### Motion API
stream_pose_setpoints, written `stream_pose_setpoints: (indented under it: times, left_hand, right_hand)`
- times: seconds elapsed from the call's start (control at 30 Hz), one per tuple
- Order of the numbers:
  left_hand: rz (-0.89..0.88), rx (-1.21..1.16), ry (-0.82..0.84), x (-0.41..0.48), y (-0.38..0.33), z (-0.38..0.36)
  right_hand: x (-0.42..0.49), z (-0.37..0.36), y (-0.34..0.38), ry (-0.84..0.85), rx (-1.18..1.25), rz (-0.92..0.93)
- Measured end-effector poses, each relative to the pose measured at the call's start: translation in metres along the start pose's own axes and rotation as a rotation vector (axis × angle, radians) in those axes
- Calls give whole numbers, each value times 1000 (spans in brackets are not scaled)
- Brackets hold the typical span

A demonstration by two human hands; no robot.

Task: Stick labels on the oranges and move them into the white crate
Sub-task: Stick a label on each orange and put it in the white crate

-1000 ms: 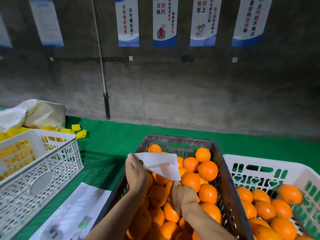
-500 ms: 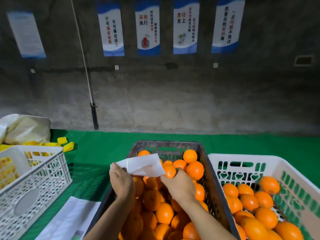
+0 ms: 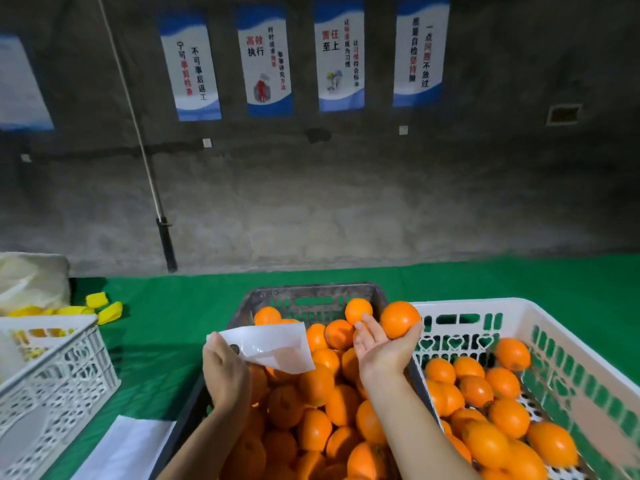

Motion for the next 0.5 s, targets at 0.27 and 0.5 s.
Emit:
stream_pose_setpoints:
  times: [0.27,0.5]
  left_hand:
    - [10,2,120,1,10,-3]
    - [-56,-65,396,-9,3,-12]
  right_hand:
    - [-1,4,5,-41,160,-1]
    - [-4,-6,-8,-131,-492,263]
Point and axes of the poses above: each hand's wrist, its own x-axis towards the middle knuckle, its own z-axis out of the back of the hand, y = z × x, the point moved 3 cm from there along x, towards the middle knuckle, and after that the axes turned 14 degrees about -x, right-handed, at the moved point
